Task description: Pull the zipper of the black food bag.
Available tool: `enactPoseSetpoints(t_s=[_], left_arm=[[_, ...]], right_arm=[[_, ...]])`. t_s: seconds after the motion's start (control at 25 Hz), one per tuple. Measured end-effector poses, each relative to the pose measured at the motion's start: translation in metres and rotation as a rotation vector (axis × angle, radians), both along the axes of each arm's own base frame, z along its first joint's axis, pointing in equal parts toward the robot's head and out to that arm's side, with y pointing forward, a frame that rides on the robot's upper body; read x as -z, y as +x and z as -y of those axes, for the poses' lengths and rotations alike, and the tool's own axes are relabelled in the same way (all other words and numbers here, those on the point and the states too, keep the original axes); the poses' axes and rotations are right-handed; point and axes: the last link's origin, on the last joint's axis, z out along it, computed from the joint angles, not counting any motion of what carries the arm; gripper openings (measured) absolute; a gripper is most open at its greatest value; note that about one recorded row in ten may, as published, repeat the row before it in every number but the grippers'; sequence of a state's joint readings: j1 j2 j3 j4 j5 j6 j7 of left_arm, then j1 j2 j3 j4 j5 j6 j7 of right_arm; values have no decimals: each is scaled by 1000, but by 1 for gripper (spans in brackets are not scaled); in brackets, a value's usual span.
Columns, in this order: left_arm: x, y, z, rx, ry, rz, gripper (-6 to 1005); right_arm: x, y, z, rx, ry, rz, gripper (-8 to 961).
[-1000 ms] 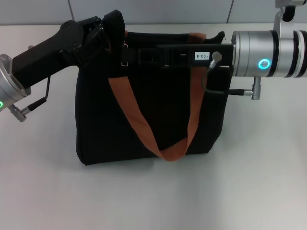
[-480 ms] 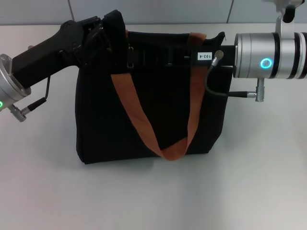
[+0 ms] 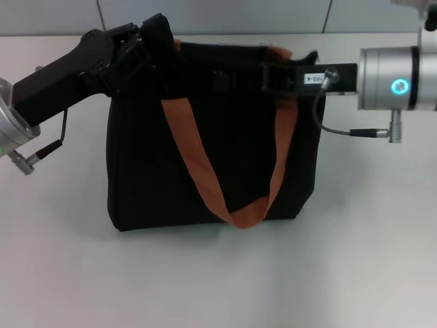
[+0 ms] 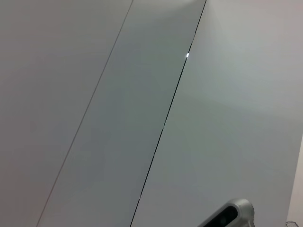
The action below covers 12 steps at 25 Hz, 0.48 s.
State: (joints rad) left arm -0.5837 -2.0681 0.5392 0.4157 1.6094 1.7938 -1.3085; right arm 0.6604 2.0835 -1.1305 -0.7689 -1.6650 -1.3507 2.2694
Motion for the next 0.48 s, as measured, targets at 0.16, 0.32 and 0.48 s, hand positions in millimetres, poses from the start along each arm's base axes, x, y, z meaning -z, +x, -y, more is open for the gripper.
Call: enactPoseSetpoints(t_s=[0.16,0.32,0.48], left_arm=[[-1,-1,0,-6,6,2,63],[-2,-2,0,-8,7,1,64],[-3,-4,0,-13,12,3,66]], right_arm=[[-6,9,2,39,8,47,2],[-11,20,6,74,14,71,2],[-23,33,10,114,51,63,2]])
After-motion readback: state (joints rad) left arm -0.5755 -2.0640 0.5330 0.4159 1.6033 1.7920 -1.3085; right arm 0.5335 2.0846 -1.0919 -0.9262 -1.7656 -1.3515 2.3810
